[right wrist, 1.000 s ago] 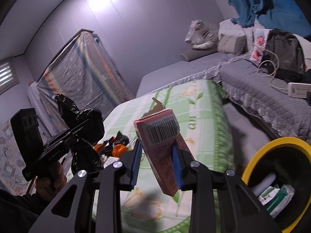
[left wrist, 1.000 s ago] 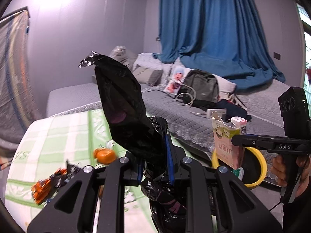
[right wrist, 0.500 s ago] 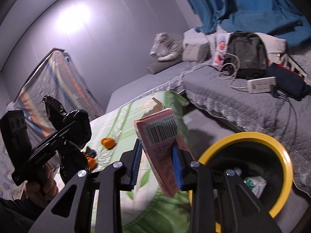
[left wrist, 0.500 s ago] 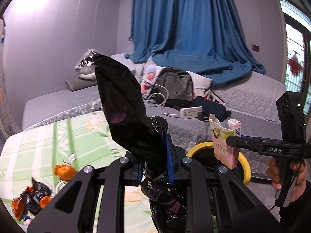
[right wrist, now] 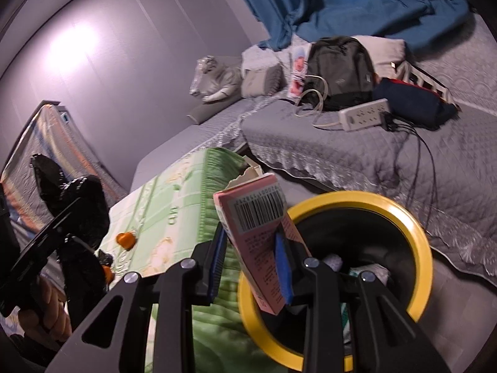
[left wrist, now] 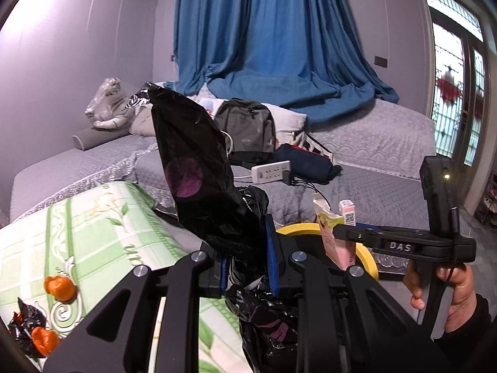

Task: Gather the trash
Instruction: 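Lower the pink box into the yellow bin with the right tool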

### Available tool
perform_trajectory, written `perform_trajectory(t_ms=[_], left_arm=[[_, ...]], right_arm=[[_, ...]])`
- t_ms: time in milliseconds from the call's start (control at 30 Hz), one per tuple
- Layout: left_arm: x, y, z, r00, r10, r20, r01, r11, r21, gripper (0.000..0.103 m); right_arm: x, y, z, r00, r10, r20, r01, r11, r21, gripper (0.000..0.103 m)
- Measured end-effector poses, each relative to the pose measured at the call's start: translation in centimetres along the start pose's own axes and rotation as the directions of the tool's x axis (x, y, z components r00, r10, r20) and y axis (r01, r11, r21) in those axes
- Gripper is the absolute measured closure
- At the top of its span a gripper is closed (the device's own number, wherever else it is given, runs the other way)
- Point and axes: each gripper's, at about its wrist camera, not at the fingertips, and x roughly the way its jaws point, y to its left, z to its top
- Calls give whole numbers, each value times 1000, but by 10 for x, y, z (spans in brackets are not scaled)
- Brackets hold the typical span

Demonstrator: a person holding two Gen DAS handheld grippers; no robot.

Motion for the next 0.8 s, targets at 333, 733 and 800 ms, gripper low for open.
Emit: perform_trajectory(t_ms=[333,733,800], left_arm=[[74,-23,-14,994,-58,-95,59,998,12,84],[146,-38,-29,965,-142,-220,137,990,-39,83],[152,-41,-29,962,-146,-230,141,989,-38,82]], right_arm=[[20,-44,-11,990,-133,-38,136,986,97,75],[35,-77,-16,980,-177,-95,190,968,163,73],[37,-79,-16,975,-193,-106,209,964,167,71]])
